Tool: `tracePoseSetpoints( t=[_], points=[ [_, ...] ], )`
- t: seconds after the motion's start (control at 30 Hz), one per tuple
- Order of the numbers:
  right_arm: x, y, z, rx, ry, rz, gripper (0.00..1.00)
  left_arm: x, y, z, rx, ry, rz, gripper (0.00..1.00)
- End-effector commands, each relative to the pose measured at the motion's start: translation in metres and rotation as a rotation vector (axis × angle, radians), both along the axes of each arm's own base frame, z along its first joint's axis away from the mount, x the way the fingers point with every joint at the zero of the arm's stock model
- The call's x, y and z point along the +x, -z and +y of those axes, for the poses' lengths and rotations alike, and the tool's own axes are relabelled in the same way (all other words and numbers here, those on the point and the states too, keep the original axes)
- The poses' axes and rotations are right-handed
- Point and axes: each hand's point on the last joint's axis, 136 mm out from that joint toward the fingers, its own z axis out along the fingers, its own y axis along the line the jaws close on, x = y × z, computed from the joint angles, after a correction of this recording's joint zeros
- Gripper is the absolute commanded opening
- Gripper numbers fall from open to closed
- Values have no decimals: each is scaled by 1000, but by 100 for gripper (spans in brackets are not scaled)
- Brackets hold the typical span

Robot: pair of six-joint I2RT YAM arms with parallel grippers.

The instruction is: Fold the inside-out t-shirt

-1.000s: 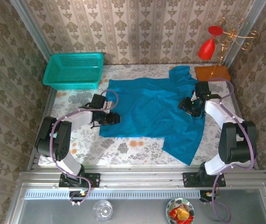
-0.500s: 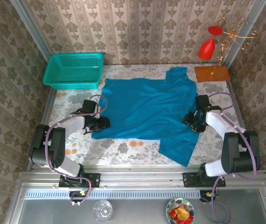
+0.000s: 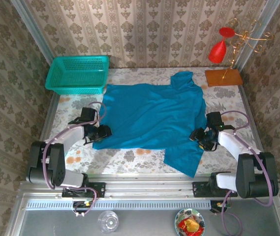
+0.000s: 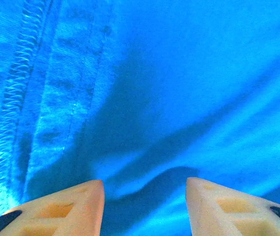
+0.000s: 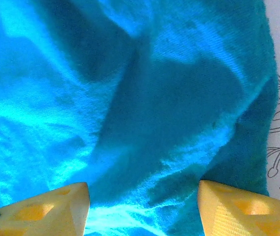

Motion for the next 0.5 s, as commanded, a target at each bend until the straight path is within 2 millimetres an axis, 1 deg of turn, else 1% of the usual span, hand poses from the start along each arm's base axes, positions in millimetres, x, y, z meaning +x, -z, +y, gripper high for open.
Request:
tracePoseSetpoints(
  t=[0.0, 0.1, 0.3, 0.4, 0.47],
  points=[
    [-14, 12, -9, -16, 90, 104, 61, 0, -20, 5, 11, -21, -17, 49],
    [-31, 16, -28, -83, 179, 182, 61, 4, -31, 7, 22, -15, -40, 49],
    [-38, 4, -54, -179, 275, 154, 60, 20, -50, 0, 4, 13, -95, 47],
    [-35, -5, -58, -186, 293, 128, 59, 31, -56, -8, 2, 37, -116, 45],
    [-25, -15, -57, -173, 277, 80, 58, 36, -59, -15, 4, 58, -116, 44]
  ],
)
